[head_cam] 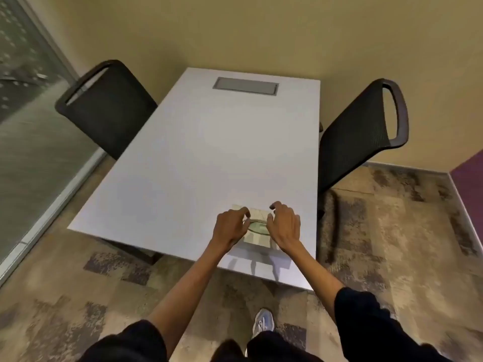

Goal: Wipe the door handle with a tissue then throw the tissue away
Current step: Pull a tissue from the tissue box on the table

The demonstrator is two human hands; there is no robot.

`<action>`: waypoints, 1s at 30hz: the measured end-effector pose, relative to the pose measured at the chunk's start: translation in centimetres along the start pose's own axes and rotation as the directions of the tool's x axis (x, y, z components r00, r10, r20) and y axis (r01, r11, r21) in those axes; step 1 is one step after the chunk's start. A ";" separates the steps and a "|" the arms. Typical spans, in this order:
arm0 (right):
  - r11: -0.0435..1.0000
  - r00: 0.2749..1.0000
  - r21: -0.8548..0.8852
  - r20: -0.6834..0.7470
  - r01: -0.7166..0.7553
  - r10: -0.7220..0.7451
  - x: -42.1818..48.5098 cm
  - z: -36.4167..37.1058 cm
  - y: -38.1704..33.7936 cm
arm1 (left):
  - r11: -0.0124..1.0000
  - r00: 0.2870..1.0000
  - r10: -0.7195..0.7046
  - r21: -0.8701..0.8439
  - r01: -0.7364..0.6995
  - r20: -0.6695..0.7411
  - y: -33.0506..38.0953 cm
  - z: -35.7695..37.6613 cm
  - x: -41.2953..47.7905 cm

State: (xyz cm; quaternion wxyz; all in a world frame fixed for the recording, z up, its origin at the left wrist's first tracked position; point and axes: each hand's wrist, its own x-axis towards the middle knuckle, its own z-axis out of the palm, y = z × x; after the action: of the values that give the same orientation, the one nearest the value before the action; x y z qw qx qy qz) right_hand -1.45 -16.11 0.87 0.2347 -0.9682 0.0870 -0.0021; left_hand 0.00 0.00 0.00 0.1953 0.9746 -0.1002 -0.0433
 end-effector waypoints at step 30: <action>0.931 0.958 -0.364 0.277 0.035 0.072 2.4 6.5 1.1 | 0.971 0.923 0.187 -0.209 -0.120 0.337 -2.4 5.3 5.0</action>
State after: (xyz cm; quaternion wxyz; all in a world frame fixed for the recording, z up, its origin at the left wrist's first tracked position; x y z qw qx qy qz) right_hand 1.07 -14.53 -5.50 0.0604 -0.9840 0.0602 0.1562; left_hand 4.62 -0.84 -6.01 0.2662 0.9176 -0.2056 -0.2117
